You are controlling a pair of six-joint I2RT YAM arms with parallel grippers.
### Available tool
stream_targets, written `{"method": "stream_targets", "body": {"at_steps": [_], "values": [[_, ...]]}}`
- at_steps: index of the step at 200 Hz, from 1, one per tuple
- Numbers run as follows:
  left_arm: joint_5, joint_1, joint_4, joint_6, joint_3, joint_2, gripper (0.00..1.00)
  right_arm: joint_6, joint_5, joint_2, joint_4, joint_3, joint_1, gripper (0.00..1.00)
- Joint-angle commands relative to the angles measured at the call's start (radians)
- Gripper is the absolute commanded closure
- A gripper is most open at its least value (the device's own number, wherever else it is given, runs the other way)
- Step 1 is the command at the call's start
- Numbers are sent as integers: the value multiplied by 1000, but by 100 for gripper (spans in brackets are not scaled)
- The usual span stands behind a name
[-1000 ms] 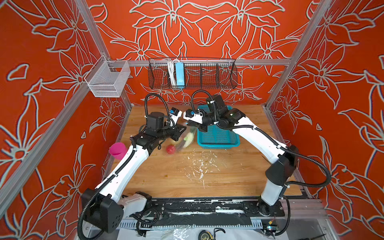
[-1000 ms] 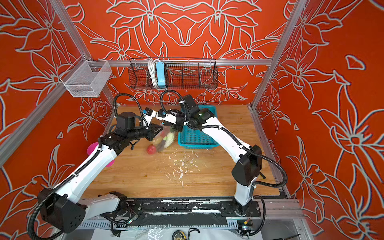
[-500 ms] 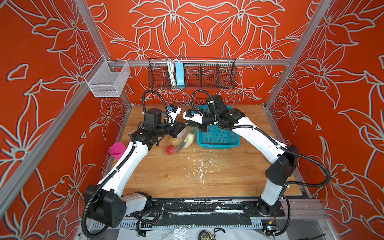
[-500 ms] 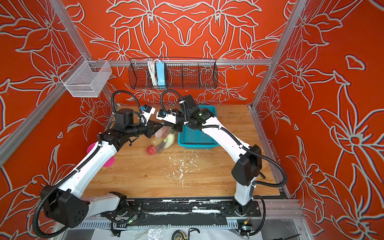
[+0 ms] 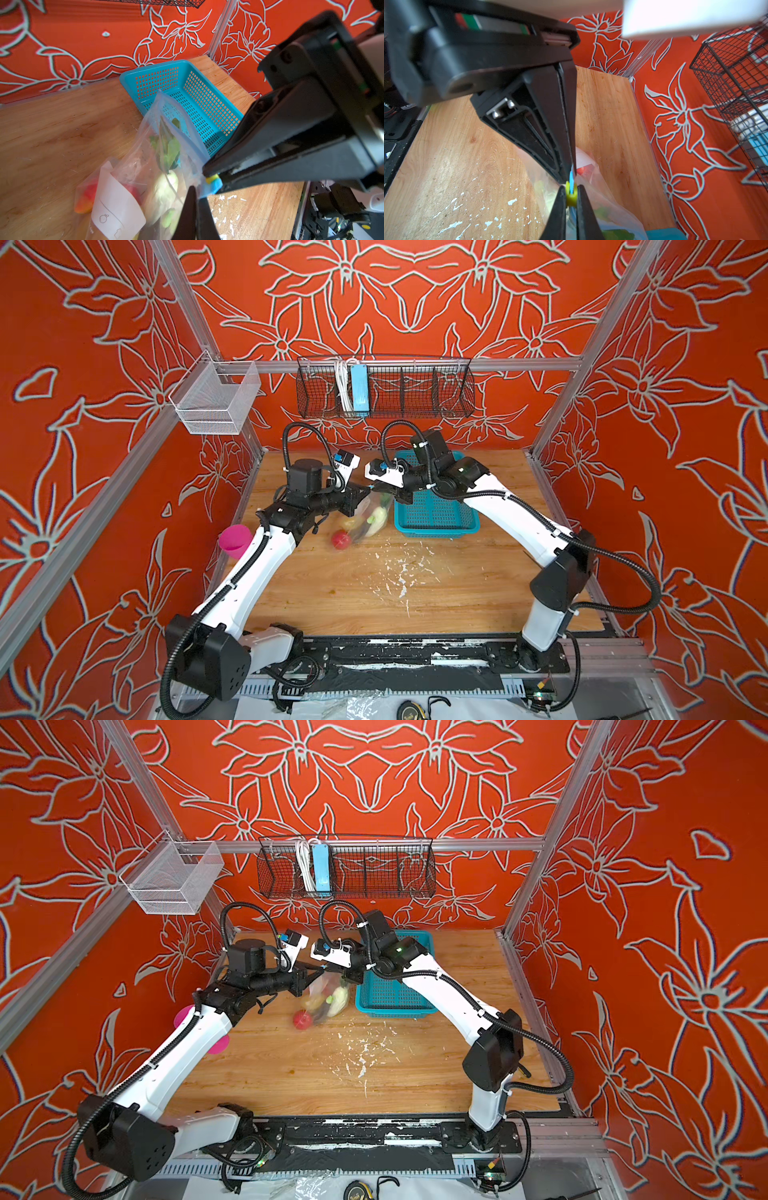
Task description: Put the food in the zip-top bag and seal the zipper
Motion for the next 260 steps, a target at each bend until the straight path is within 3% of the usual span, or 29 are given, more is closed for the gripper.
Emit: {"method": "stream_targets", "body": {"at_steps": [1, 66, 181, 260], "values": [[-39, 25, 57, -32, -19, -54, 100, -14, 28, 16, -22, 8, 0, 93], [-65, 58, 49, -52, -18, -76, 100, -21, 107, 32, -15, 11, 1, 93], [-255, 65, 100, -58, -104, -181, 100, 16, 206, 68, -20, 18, 2, 94], [-368, 66, 107, -71, -130, -208, 100, 44, 268, 15, 15, -66, 3, 95]]}}
